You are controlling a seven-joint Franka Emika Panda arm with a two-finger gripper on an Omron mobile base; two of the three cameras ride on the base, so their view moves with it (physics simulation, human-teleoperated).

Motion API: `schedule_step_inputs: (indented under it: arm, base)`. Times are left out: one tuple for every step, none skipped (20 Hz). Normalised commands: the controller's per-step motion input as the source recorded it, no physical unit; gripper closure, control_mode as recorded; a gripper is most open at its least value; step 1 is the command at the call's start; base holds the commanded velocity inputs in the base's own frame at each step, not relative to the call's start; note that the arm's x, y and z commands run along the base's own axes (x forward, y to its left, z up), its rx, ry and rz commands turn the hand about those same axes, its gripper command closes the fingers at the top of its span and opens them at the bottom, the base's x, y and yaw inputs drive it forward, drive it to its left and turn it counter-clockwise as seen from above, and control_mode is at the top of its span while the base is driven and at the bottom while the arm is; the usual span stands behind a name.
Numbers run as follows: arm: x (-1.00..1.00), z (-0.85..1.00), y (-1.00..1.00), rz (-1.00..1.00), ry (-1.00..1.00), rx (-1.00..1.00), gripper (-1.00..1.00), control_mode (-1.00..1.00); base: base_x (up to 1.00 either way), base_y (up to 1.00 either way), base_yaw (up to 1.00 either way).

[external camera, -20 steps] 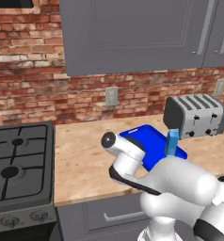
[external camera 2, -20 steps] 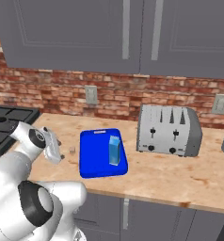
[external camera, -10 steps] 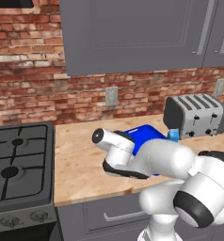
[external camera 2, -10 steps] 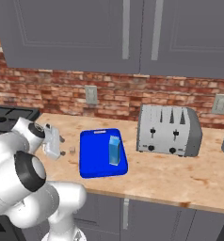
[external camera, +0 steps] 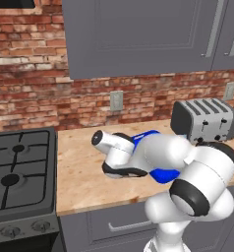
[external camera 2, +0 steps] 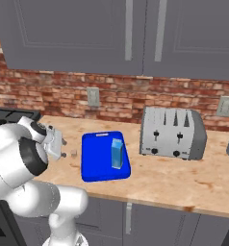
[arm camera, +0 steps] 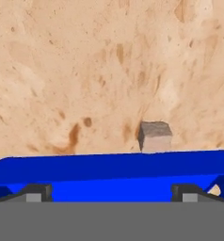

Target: Take out the milk from the fridge and place it on the tray on the counter. Then take the sugar cube near the tray and place it in the tray.

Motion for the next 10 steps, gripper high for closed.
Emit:
schedule_step_inputs:
  arm:
    - [0.00,-0.26,0.00,0.00,0.07,0.00,-1.00,-1.00]
    - [-0.03,-0.24,0.00,-0.01,0.07,0.00,-1.00,-1.00]
    - [-0.02,-0.24,0.00,-0.01,0.08,0.00,-1.00,-1.00]
    - [0.00,-0.21,0.00,-0.01,0.09,0.00,-1.00,-1.00]
    - [0.00,-0.15,0.00,-0.01,0.10,0.00,-1.00,-1.00]
    - [0.00,-0.13,0.00,-0.01,0.09,0.00,-1.00,-1.00]
    - [0.00,-0.12,0.00,-0.01,0.04,0.00,-1.00,-1.00]
    - [0.00,-0.10,0.00,0.00,0.00,0.00,-1.00,-1.00]
    - [0.00,-0.09,0.00,0.00,0.00,0.00,-1.00,-1.00]
    - [0.01,-0.09,0.00,0.00,0.00,0.00,-1.00,-1.00]
  base:
    - [0.00,0.00,0.00]
    - [0.00,0.00,0.00]
    - [0.00,0.00,0.00]
    - [0.00,0.00,0.00]
    - [0.00,0.00,0.00]
    - [0.00,0.00,0.00]
    - [0.00,0.00,0.00]
    - [0.00,0.00,0.00]
    - [0.00,0.00,0.00]
    - [0.00,0.00,0.00]
